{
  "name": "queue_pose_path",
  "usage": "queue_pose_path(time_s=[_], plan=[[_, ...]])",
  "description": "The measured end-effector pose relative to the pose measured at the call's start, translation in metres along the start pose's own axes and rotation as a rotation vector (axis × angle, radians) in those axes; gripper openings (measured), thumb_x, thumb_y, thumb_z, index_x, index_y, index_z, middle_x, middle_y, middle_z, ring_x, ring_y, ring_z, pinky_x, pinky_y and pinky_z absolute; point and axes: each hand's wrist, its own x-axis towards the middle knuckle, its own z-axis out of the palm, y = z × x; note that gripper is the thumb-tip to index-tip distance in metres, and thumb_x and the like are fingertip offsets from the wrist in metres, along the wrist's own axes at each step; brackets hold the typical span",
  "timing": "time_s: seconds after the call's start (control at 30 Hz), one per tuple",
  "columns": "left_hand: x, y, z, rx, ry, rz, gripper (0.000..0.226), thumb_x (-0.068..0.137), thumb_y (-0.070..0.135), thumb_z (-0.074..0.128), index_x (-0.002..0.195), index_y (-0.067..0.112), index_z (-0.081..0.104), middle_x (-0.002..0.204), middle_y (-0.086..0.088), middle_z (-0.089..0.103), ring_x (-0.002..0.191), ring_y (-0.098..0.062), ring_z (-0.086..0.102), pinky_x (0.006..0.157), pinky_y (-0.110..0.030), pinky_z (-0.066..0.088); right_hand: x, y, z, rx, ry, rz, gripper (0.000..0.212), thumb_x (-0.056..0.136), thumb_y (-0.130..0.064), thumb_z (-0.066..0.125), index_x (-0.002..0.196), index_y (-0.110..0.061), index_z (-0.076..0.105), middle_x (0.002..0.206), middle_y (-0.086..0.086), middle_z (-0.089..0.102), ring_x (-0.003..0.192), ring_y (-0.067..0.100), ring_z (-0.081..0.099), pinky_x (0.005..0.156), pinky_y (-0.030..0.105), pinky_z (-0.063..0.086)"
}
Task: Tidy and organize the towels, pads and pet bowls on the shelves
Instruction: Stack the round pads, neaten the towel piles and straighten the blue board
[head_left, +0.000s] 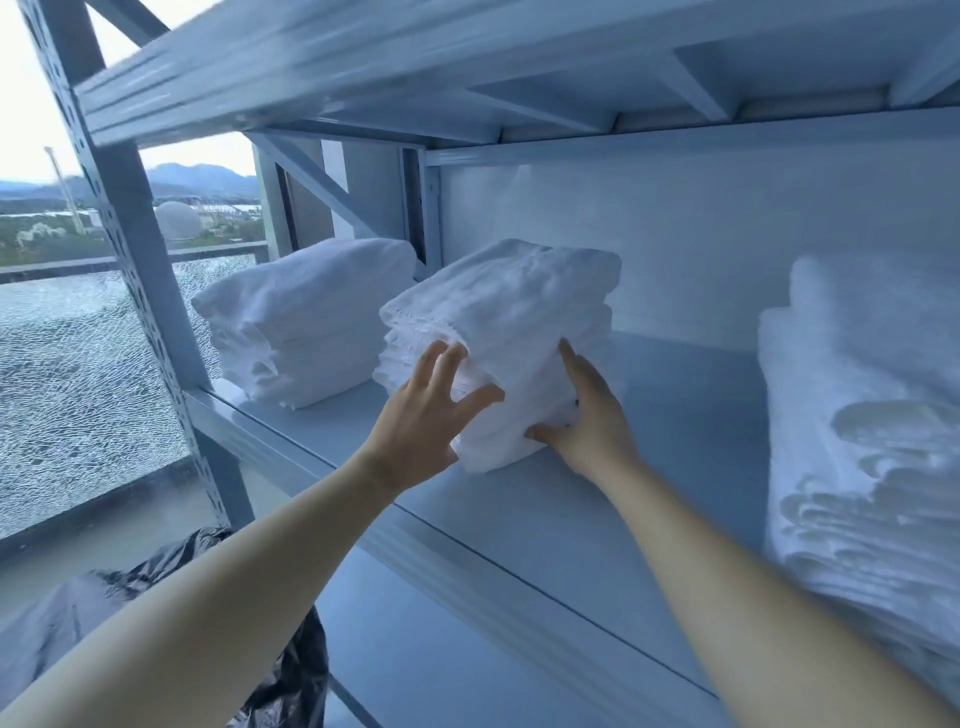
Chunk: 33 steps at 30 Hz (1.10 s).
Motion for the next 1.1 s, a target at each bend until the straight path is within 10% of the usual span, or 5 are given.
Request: queue_pose_path(time_s=[0.73, 1.1], plan=[[-0.046, -0.039, -0.023, 0.159, -0.066, -0.193, 0.091, 0.035, 0.019, 0.086, 0.115, 0.033, 0.045, 0.125, -0.012, 0.030, 0.119, -0.039, 0.030, 0.059, -0.038, 0.055, 0.029, -0.021, 0.070, 0.115, -0.169, -0.111, 0.104, 0.072, -0.028, 0.078, 0.147, -0.037, 0.007, 0.154, -0.006, 0.021, 0.140, 0.016, 0.021, 0.108, 0.046, 0.034], [-0.056, -0.056, -0.020, 0.066, -0.089, -0.109, 0.093, 0.051, 0.016, 0.072, 0.134, 0.023, 0.031, 0.142, -0.015, 0.020, 0.134, -0.039, 0.017, 0.100, -0.050, 0.034, 0.028, -0.011, 0.087, 0.127, -0.092, -0.105, 0.087, 0.078, -0.018, 0.072, 0.146, -0.032, 0.018, 0.154, 0.000, 0.016, 0.140, 0.014, 0.021, 0.101, 0.041, 0.043]])
